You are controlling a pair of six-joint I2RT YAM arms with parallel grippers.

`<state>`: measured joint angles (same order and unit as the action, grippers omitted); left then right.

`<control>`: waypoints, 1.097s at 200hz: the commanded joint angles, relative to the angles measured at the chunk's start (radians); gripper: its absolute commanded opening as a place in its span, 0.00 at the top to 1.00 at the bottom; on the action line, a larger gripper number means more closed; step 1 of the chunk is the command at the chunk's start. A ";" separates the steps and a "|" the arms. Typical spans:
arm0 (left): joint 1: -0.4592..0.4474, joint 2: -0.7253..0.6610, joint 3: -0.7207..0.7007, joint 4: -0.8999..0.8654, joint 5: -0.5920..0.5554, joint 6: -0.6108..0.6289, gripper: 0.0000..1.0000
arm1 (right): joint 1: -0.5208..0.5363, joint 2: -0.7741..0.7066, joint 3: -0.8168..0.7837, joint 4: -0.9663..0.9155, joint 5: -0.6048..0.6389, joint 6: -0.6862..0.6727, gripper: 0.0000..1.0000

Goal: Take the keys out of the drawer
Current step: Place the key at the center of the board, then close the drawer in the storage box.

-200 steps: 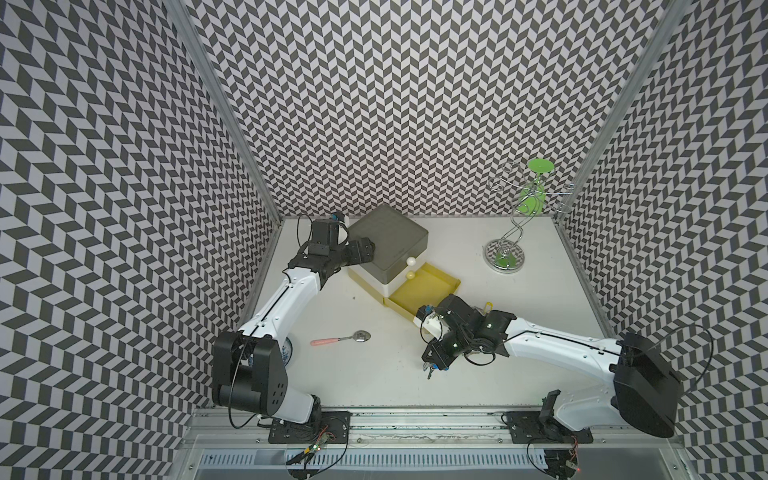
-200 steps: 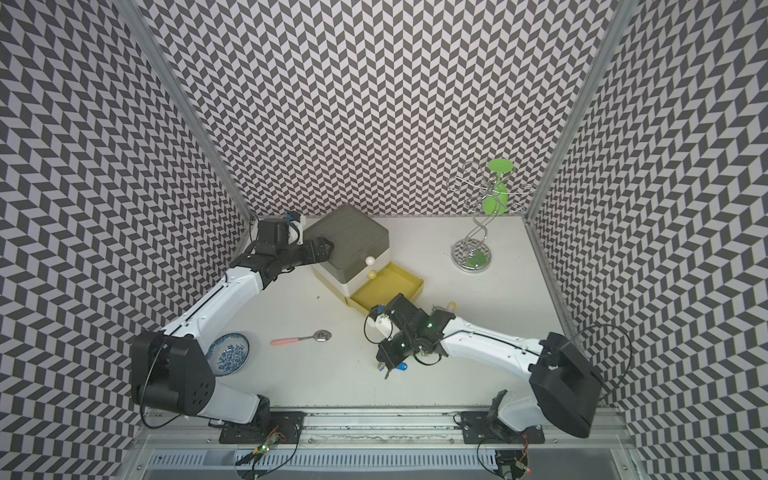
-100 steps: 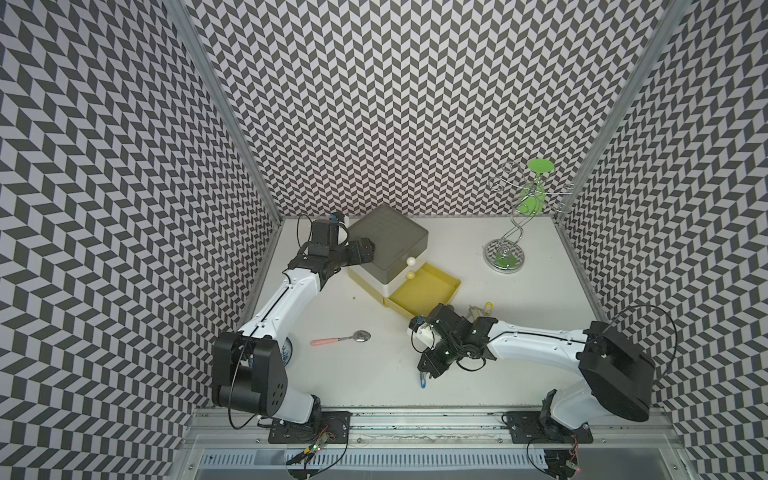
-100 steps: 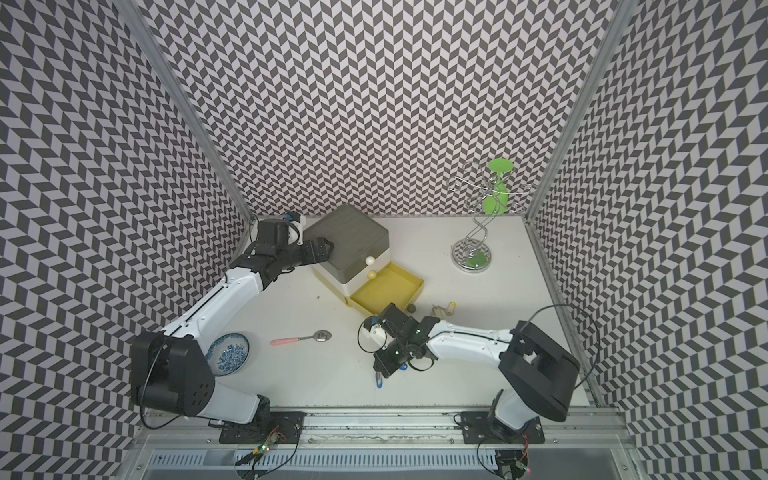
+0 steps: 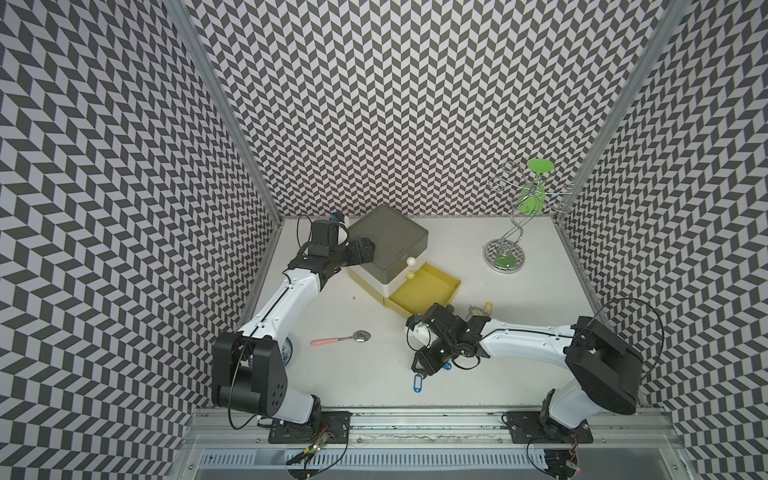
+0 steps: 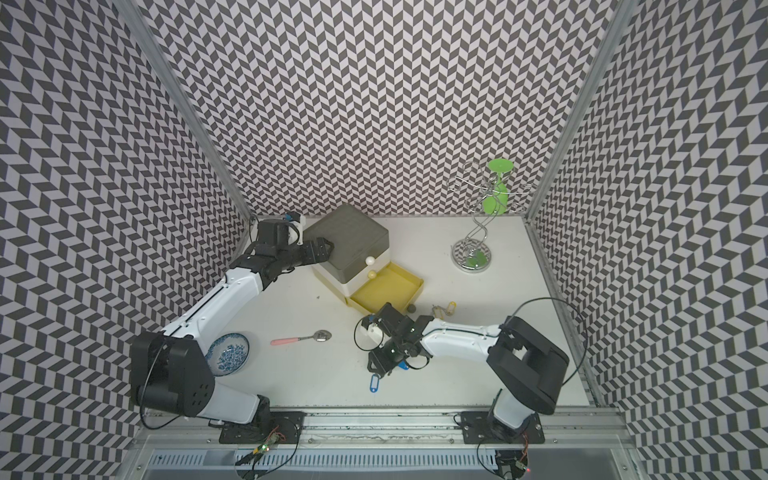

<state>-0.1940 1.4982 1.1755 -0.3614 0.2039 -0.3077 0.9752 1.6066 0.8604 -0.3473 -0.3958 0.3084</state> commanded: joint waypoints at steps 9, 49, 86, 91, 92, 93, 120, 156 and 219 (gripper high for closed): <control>-0.024 0.079 -0.073 -0.179 0.001 0.097 0.00 | 0.006 -0.059 0.064 -0.028 0.035 0.011 0.53; -0.023 0.064 -0.071 -0.182 -0.003 0.101 0.00 | -0.031 -0.169 0.147 -0.115 0.090 0.044 0.49; -0.022 0.051 -0.062 -0.189 -0.014 0.106 0.00 | -0.215 -0.291 0.093 -0.148 0.069 0.109 0.49; -0.022 0.050 -0.059 -0.191 -0.017 0.107 0.00 | -0.246 -0.304 0.084 -0.156 0.071 0.110 0.49; -0.022 0.050 -0.059 -0.192 -0.018 0.106 0.00 | -0.252 -0.307 0.084 -0.157 0.069 0.108 0.49; -0.023 0.050 -0.059 -0.192 -0.018 0.107 0.00 | -0.257 -0.308 0.082 -0.158 0.068 0.108 0.49; -0.022 0.054 -0.048 -0.197 -0.020 0.107 0.00 | -0.421 -0.336 0.073 -0.173 0.023 0.086 0.48; -0.022 0.046 -0.047 -0.192 -0.018 0.107 0.00 | -0.618 -0.316 0.073 -0.175 -0.087 0.124 0.42; -0.022 0.032 -0.022 -0.192 0.000 0.107 0.00 | -0.796 -0.279 -0.036 0.027 -0.386 0.245 0.01</control>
<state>-0.1940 1.4841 1.1805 -0.3687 0.2035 -0.2920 0.1844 1.3125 0.8394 -0.4213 -0.6697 0.5037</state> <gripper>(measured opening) 0.997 0.995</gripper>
